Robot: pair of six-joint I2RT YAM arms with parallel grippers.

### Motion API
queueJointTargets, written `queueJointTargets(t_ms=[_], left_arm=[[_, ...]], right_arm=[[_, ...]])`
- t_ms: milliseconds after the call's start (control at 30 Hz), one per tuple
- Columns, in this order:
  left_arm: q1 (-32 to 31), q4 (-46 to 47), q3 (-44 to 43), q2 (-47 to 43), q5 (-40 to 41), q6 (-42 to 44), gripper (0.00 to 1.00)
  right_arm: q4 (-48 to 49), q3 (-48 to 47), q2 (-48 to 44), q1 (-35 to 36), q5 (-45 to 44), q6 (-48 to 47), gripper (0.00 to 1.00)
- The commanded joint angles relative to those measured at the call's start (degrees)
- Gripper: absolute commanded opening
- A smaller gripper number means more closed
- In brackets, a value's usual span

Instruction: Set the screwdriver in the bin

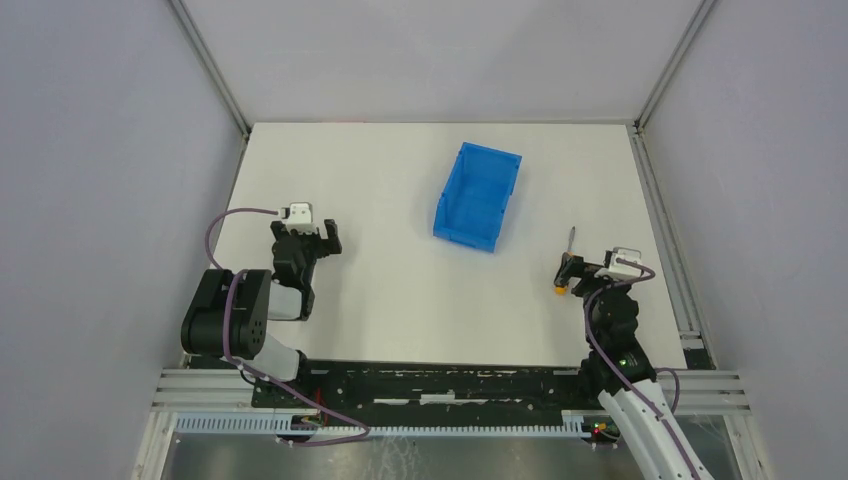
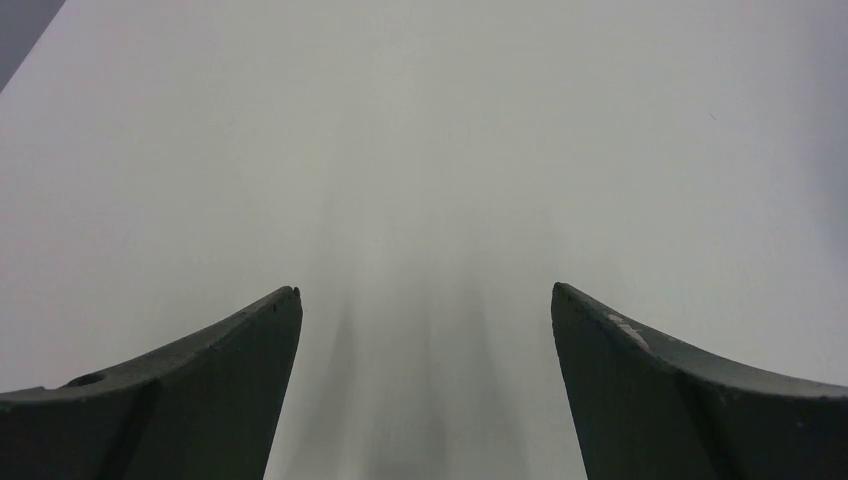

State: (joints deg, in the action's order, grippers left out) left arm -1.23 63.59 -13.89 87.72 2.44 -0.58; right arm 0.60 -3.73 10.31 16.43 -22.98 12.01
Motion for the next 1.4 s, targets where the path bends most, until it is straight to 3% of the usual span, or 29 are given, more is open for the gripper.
queueJointTargets(t_ms=[0, 100, 200, 400, 633, 767, 867, 933, 1133, 1367], left_arm=[[0.3, 2.7, -0.6, 0.2, -0.2, -0.9, 1.00], [0.3, 2.7, -0.6, 0.2, -0.2, -0.9, 1.00], [0.3, 2.7, -0.6, 0.2, -0.2, -0.9, 1.00], [0.3, 2.7, -0.6, 0.2, -0.2, -0.9, 1.00], [0.3, 2.7, -0.6, 0.1, -0.3, -0.9, 1.00], [0.3, 2.7, -0.6, 0.2, -0.2, -0.9, 1.00], [0.3, 2.7, -0.6, 0.2, -0.2, -0.9, 1.00], [0.3, 2.7, -0.6, 0.2, -0.2, -0.9, 1.00], [0.3, 2.7, -0.6, 0.2, -0.2, -0.9, 1.00], [0.3, 2.7, -0.6, 0.2, -0.3, -0.9, 1.00]], right_arm=[[5.4, -2.6, 1.4, 0.1, -5.9, 3.3, 0.98], [6.7, -8.8, 6.5, 0.1, 0.9, -1.9, 0.98], [-0.2, -21.8, 17.6, 0.1, -1.6, -2.4, 0.98], [-32.4, -53.2, 53.3, -0.1, -10.1, 0.9, 0.98], [-26.5, -48.2, 64.8, -3.3, -5.7, 3.4, 0.98], [-20.6, -42.9, 71.3, -6.8, 2.6, 3.7, 0.94], [-16.2, -39.2, 75.0, -8.5, 6.7, 4.3, 0.80], [-14.8, -37.6, 76.8, -9.1, 9.5, 4.3, 0.64], [-20.4, -42.2, 75.4, -10.0, 13.1, 2.5, 0.01], [-50.1, -78.3, 79.3, -12.0, 16.9, -5.1, 0.00]])
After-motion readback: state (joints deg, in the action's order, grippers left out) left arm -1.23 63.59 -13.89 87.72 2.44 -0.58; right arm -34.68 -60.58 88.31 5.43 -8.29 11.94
